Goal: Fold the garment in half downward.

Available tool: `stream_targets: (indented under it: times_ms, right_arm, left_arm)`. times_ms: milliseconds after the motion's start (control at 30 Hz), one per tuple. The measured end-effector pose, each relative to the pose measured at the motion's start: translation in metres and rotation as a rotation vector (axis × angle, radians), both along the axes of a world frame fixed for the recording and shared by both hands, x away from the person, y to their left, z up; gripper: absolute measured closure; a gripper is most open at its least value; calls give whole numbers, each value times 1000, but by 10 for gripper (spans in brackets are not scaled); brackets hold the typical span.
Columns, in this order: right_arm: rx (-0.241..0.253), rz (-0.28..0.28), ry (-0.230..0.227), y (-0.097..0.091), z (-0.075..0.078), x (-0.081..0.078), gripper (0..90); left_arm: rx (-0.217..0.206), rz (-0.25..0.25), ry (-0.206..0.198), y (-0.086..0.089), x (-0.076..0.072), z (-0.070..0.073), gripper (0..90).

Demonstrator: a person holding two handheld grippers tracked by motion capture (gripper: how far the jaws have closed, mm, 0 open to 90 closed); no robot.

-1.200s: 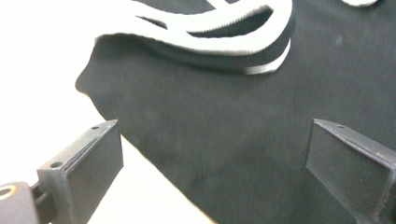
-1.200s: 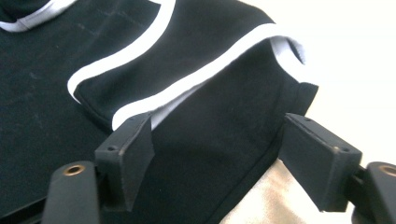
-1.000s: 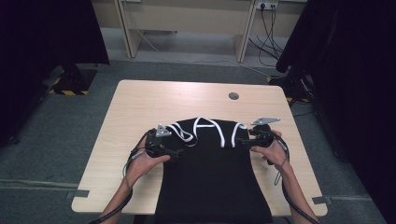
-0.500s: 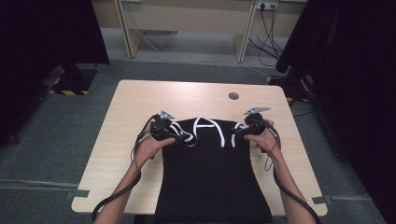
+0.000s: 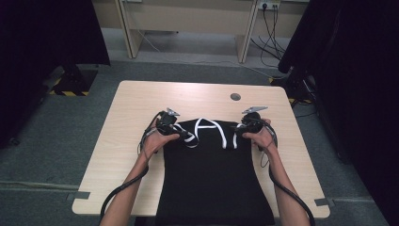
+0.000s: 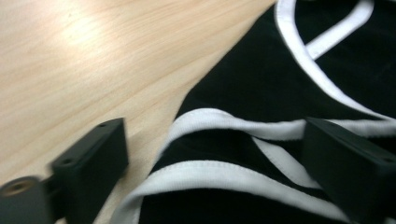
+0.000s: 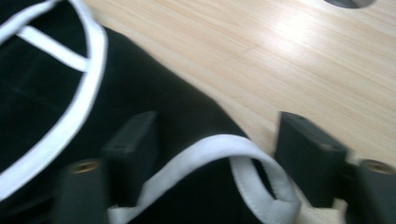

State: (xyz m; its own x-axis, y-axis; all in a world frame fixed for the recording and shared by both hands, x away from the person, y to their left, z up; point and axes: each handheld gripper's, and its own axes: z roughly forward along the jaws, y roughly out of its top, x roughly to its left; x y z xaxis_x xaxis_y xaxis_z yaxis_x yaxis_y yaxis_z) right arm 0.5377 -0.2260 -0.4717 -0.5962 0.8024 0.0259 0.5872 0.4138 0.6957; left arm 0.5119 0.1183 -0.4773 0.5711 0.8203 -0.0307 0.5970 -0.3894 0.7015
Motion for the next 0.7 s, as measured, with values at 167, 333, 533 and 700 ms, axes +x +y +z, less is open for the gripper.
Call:
stream_targets:
  times_ms: [167,333,533,700]
  right_arm:
    - [14,37,27,2,4,-6,664]
    - [49,58,52,1,5,-8,786]
    - [86,79,41,0,15,-13,810]
    - [101,108,9,0,28,-24,816]
  left_arm:
    - [-9,-48,-11,-3,-8,4,421]
    - [-24,-91,-18,-4,-12,5,706]
    - [-49,-115,-44,-5,-17,11,787]
    - [-82,-141,-72,-4,-25,27,793]
